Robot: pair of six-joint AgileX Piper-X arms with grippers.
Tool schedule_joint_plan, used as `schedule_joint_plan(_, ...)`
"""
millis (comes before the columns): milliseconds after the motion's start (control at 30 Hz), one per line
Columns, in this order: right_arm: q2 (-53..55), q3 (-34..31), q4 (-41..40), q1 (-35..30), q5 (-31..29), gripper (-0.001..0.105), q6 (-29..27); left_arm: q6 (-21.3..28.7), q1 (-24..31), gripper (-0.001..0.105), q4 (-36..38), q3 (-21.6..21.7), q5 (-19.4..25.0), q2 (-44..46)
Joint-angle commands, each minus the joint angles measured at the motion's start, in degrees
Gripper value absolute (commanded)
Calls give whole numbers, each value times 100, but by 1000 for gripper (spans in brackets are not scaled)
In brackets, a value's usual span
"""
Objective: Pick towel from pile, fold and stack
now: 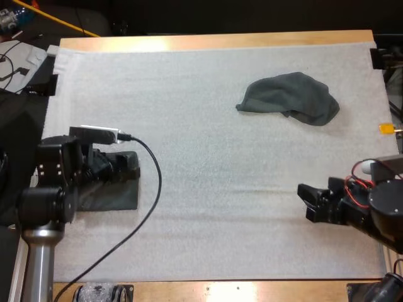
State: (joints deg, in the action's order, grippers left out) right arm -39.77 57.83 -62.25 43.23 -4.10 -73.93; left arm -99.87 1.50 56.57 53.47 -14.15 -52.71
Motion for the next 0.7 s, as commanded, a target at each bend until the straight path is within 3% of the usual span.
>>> schedule_joint_plan(0,-202,33,552,7,17,65,-273,-82,-297,59,96,35,56,257)
schedule_joint_plan(200,-781,36,953,-274,-197,65,-688,-40,-417,59,297,34,132,544)
schedule_joint_plan(433,-1095,32,1051,-1559,30,65,-1129,50,-280,59,460,33,216,864)
schedule_joint_plan(533,-1098,21,1004,-1517,-40,64,-1072,26,-333,59,399,27,153,841)
schedule_joint_plan(667,-1066,25,919,-2319,24,64,-1355,65,-338,59,445,27,170,932)
